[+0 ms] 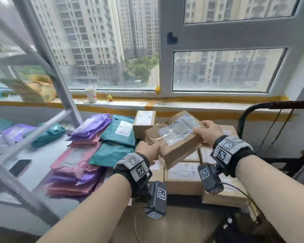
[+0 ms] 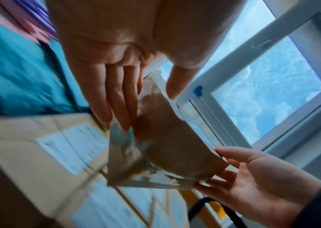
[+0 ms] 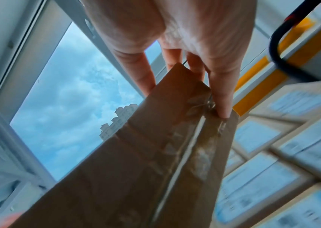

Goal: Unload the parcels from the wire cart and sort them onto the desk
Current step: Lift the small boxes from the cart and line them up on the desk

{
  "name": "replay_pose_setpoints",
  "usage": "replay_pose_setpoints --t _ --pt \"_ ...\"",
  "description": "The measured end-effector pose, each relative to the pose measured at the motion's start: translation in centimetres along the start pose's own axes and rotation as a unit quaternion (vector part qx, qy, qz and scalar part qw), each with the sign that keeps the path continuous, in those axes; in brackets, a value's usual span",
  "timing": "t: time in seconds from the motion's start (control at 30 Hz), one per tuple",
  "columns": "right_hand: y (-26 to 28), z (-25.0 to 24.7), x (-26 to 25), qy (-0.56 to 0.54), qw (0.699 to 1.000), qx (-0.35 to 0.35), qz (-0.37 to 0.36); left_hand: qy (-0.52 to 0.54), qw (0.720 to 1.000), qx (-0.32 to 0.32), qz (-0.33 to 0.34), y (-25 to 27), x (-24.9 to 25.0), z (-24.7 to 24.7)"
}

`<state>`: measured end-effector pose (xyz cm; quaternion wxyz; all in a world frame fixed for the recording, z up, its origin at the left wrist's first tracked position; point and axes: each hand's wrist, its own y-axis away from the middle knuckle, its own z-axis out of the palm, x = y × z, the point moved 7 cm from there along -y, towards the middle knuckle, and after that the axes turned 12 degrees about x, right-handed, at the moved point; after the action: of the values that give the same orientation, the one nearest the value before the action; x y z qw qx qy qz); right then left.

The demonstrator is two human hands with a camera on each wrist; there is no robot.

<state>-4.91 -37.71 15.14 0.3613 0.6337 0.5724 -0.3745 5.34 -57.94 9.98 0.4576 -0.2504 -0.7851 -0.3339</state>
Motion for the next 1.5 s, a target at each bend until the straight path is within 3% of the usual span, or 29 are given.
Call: replay_pose_setpoints --t 0.2,0.53,0.6,0.73,0.97,1.13,1.5 --pt "1.5 10.0 -1.6 0.006 1.0 -0.028 0.0 0.031 0.997 -0.022 -0.063 -4.6 -5.7 -5.8" --pt "1.3 16.7 -1.1 0.075 0.992 -0.105 -0.009 0.031 0.985 -0.093 -0.139 -6.4 -9.1 -8.0" --pt "0.9 17.8 -0.7 0.087 0.989 -0.123 0.011 -0.028 0.988 -0.091 -0.121 -6.3 -9.1 -8.2" --pt "0.5 19.3 0.7 0.168 0.974 -0.141 0.055 -0.239 0.97 -0.038 0.023 -8.2 -7.4 -9.0" --pt "1.4 20.7 2.6 0.16 0.95 -0.236 0.122 -0.186 0.979 -0.017 0.08 -9.1 -5.5 -6.7" --pt "0.4 20.7 1.7 0.099 0.973 -0.192 0.074 -0.186 0.979 0.017 0.086 -10.0 -4.1 -6.7" --pt "2.1 20.9 1.7 0.11 0.973 -0.2 0.03 -0.228 0.97 0.011 0.08 -10.3 -4.4 -6.6"
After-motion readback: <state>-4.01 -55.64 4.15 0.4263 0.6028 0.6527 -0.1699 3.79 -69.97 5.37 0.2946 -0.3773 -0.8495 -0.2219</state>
